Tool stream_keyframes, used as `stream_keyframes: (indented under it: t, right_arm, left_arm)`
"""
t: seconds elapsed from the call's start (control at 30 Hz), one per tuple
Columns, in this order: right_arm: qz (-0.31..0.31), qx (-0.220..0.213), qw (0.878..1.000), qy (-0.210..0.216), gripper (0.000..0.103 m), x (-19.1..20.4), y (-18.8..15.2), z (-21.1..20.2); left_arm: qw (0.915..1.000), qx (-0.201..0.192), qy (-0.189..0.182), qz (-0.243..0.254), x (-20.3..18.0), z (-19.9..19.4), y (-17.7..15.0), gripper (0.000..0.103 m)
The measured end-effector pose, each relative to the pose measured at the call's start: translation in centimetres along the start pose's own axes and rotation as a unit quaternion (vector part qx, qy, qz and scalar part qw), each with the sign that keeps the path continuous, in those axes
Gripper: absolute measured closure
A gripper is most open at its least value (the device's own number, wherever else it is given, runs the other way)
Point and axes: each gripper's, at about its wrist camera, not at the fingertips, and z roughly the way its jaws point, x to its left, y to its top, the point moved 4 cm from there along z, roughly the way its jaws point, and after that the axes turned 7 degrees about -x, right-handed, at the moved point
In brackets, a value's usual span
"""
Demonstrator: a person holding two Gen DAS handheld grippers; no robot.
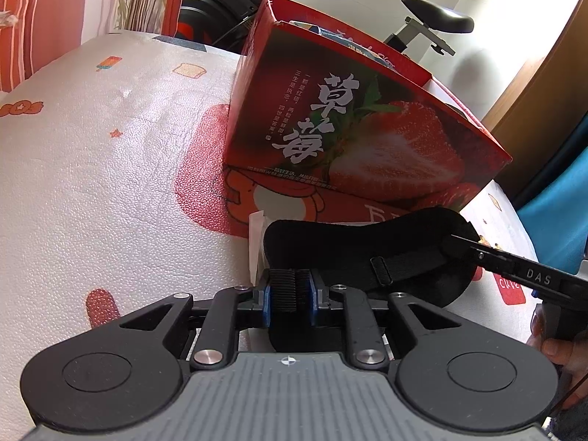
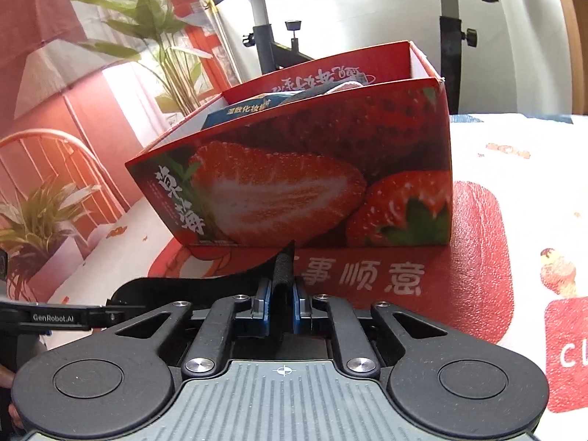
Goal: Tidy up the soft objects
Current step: 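Close the right gripper on the mask's other end while the left holds it, then lift the eye mask with both grippers and carry it over the box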
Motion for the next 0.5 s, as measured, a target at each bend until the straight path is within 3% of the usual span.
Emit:
stream_keyframes:
  t: [0.13,0.2,0.5]
  right_arm:
    - [-0.036,-0.005,0.999,-0.008,0.093,1.1,0.3,-0.5]
    - [-0.054,-0.015,0.998,-0.002,0.094,1.7,0.9,-1.0]
    - [-0.143,-0.081,0.986,0.013,0.094,5.3,4.4,-3.5]
  left_arm:
    - [1.0,0.002,-0.004,-0.002,0.0,-0.1,0.2,0.083]
    - [0.9997,-0.003,-0.024,-0.01,0.0,-0.5,0.6,0.084]
    - [0.9953,-0.071,-0.066,-0.012,-1.1,-4.1,3.5,0.085]
